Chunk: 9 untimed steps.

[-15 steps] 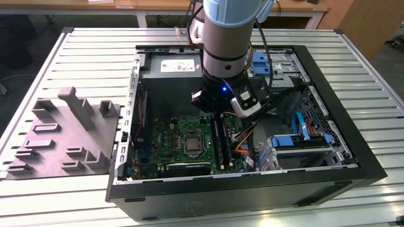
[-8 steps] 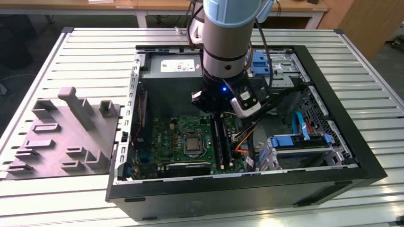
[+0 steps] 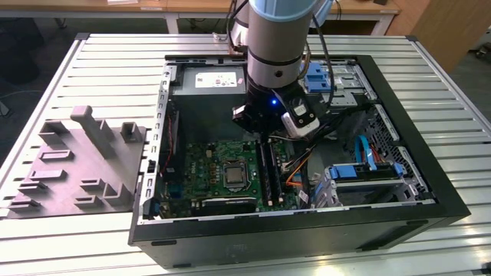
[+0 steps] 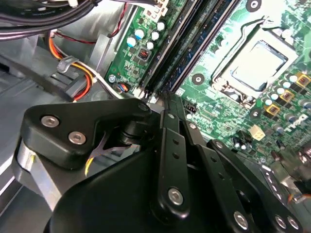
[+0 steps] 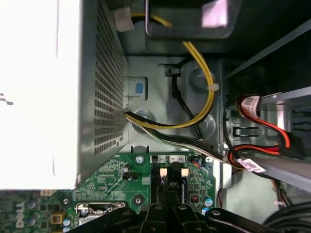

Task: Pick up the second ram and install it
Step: 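Press down the second ram until it locks into place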

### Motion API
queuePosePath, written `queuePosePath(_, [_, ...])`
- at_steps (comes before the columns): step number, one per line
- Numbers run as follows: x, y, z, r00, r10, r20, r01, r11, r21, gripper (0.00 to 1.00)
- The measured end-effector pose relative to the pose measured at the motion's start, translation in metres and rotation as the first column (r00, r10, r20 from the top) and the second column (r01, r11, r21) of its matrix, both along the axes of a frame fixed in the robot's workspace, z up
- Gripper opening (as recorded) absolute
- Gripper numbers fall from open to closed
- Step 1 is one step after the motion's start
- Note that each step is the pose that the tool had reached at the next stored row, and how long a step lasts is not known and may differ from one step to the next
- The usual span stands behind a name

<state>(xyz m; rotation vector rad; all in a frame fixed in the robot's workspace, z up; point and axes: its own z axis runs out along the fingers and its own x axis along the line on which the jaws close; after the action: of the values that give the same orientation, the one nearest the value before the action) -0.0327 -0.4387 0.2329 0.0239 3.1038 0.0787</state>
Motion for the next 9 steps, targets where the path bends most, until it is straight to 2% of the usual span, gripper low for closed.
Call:
queuePosePath(5, [0.0,0.0,0.0122,1.0,0.0,0.0,0.0,1.0,0.0001,0.1])
queuePosePath(9, [0.0,-0.0003,0.0133,1.0,0.0,-0.0001,0.0,1.0,0.0001,0.1])
